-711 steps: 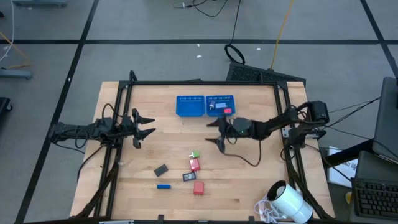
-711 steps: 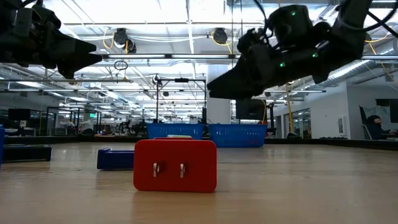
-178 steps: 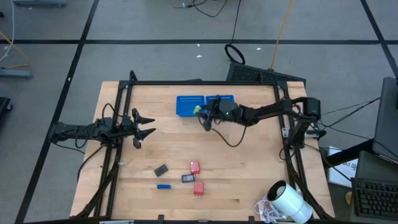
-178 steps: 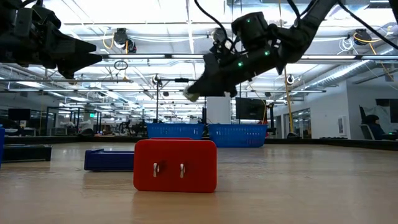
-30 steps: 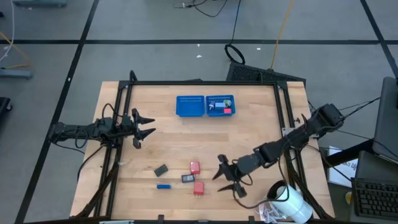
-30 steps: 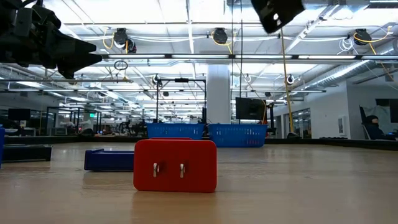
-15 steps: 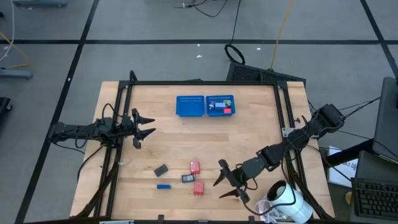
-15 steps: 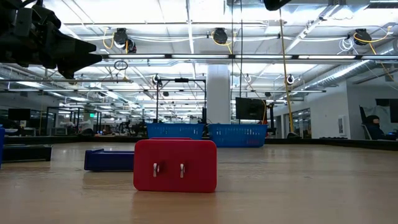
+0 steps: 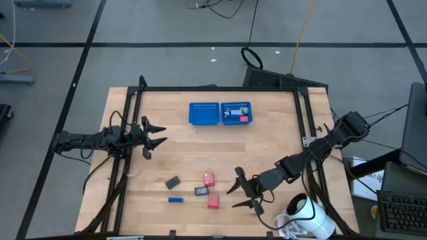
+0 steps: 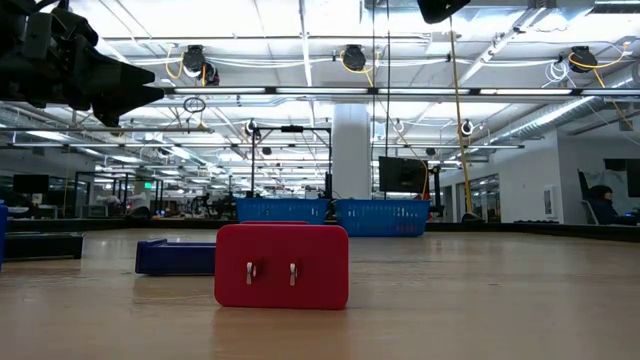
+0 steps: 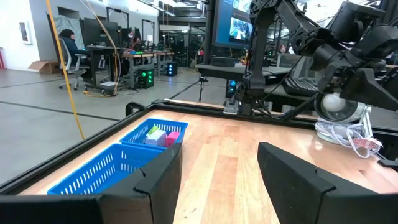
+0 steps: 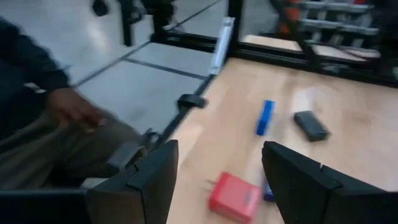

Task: Pick & Place Office items
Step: Put the top red charger adapter into the right blue bin

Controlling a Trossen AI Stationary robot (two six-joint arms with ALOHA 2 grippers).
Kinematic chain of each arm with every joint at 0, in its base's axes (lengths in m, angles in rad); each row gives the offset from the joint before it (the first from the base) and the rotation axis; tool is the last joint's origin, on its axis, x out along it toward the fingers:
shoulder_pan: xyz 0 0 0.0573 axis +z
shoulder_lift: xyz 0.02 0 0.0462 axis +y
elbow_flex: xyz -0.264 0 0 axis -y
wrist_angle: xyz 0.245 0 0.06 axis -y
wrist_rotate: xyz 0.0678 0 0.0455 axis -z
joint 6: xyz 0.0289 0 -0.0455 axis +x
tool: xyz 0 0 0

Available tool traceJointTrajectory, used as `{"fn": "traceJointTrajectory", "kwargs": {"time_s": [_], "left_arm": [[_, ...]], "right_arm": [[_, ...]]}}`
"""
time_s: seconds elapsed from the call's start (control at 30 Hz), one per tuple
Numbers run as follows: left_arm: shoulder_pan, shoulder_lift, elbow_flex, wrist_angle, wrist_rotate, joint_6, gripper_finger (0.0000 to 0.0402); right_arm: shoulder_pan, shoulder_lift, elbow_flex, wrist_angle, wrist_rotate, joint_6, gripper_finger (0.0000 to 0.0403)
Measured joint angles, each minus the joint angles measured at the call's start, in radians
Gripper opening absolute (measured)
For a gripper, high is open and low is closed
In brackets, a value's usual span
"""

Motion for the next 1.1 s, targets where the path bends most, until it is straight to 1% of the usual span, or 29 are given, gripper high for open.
{"fn": "traceJointTrajectory", "kwargs": {"time_s": [0.07, 0.23, 0.3, 0.37, 0.63, 0.77, 0.93, 1.03, 1.1], "left_arm": [[0.000, 0.000, 0.000, 0.000, 0.000, 0.000, 0.0214], [0.000, 0.000, 0.000, 0.000, 0.000, 0.000, 0.0214], [0.000, 0.000, 0.000, 0.000, 0.000, 0.000, 0.0214], [0.000, 0.000, 0.000, 0.000, 0.000, 0.000, 0.0214], [0.000, 0.000, 0.000, 0.000, 0.000, 0.000, 0.0214], [0.000, 0.000, 0.000, 0.000, 0.000, 0.000, 0.0214], [0.000, 0.000, 0.000, 0.000, 0.000, 0.000, 0.0214], [0.000, 0.000, 0.000, 0.000, 0.000, 0.000, 0.0214], [0.000, 0.000, 0.000, 0.000, 0.000, 0.000, 0.0214]], "right_arm": [[0.000, 0.000, 0.000, 0.000, 0.061, 0.000, 0.0224], [0.000, 0.000, 0.000, -0.018, 0.277, -0.001, 0.0224], [0.000, 0.000, 0.000, -0.024, 0.332, 0.000, 0.0224], [-0.001, 0.000, 0.000, -0.030, 0.356, 0.000, 0.0224], [-0.001, 0.003, 0.000, -0.029, 0.356, 0.001, 0.0224], [-0.001, 0.037, 0.000, -0.008, 0.353, 0.066, 0.0224], [-0.013, 0.132, 0.000, 0.194, 0.350, 0.075, 0.0224], [-0.030, 0.196, 0.000, 0.289, 0.288, 0.039, 0.0224], [-0.044, 0.228, 0.000, 0.302, 0.271, 0.024, 0.0224]]}}
